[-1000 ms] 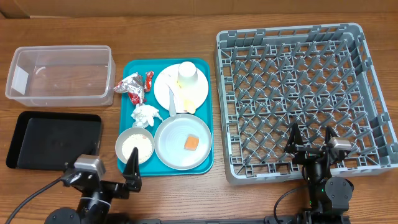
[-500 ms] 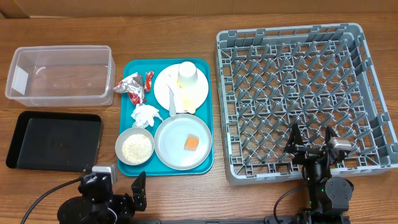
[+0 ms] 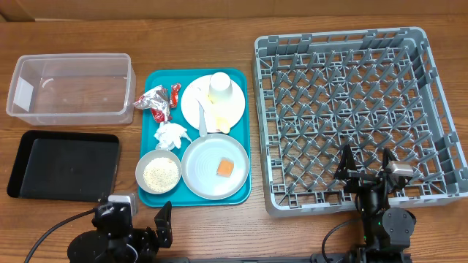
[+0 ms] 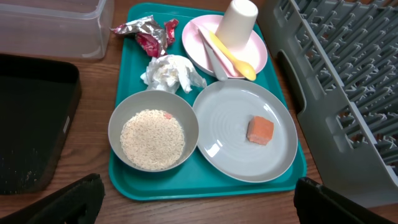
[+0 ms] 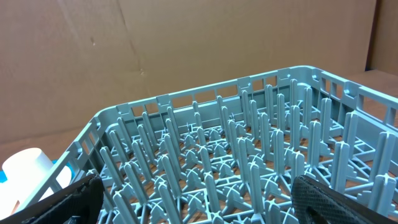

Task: Sort waste into correct bins and load items into the dishwasher rack
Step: 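Move the left gripper toward the white rice bowl on the teal tray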

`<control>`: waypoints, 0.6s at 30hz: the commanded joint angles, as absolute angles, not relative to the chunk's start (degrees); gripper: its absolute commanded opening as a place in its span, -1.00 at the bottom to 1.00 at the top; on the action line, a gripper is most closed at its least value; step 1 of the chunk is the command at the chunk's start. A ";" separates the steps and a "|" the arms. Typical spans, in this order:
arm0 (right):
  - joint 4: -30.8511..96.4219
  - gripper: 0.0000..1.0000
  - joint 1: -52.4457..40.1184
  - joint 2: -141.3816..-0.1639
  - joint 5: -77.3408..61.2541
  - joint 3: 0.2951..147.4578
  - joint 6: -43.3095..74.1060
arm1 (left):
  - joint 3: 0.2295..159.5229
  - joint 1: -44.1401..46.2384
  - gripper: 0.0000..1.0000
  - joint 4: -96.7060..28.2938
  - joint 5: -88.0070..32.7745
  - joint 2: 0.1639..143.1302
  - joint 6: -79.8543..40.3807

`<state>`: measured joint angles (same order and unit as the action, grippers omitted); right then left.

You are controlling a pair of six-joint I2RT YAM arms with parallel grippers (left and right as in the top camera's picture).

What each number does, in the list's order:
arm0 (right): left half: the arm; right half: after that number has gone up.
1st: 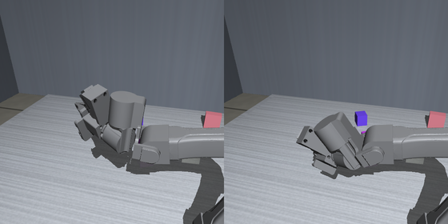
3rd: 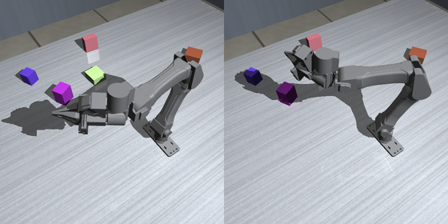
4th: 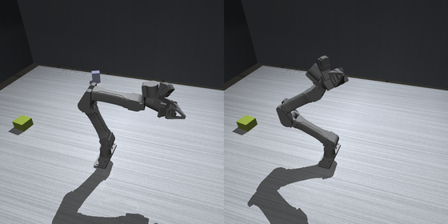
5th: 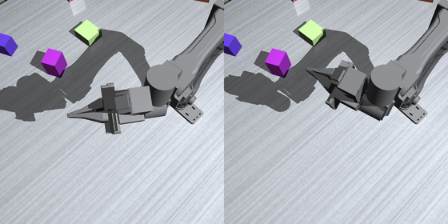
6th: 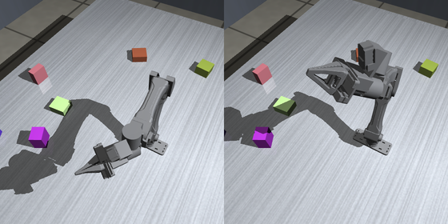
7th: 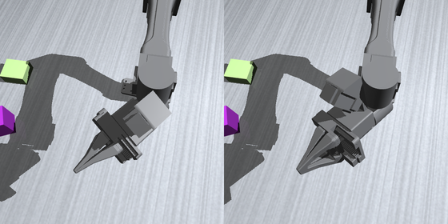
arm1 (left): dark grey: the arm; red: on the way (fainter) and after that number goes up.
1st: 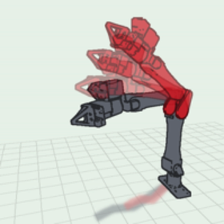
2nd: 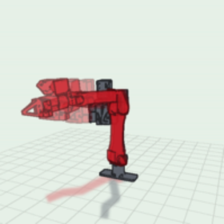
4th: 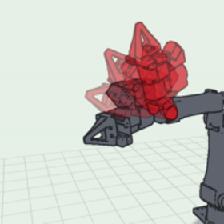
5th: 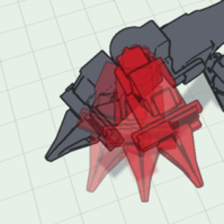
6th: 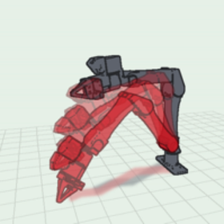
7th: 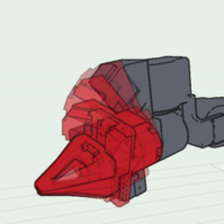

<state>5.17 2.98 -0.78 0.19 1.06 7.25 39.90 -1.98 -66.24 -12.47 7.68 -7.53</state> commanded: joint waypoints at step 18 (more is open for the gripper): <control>4.75 1.00 3.29 -0.16 -0.14 0.45 6.83 | 40.56 -2.24 1.00 -58.08 -18.46 7.99 -42.50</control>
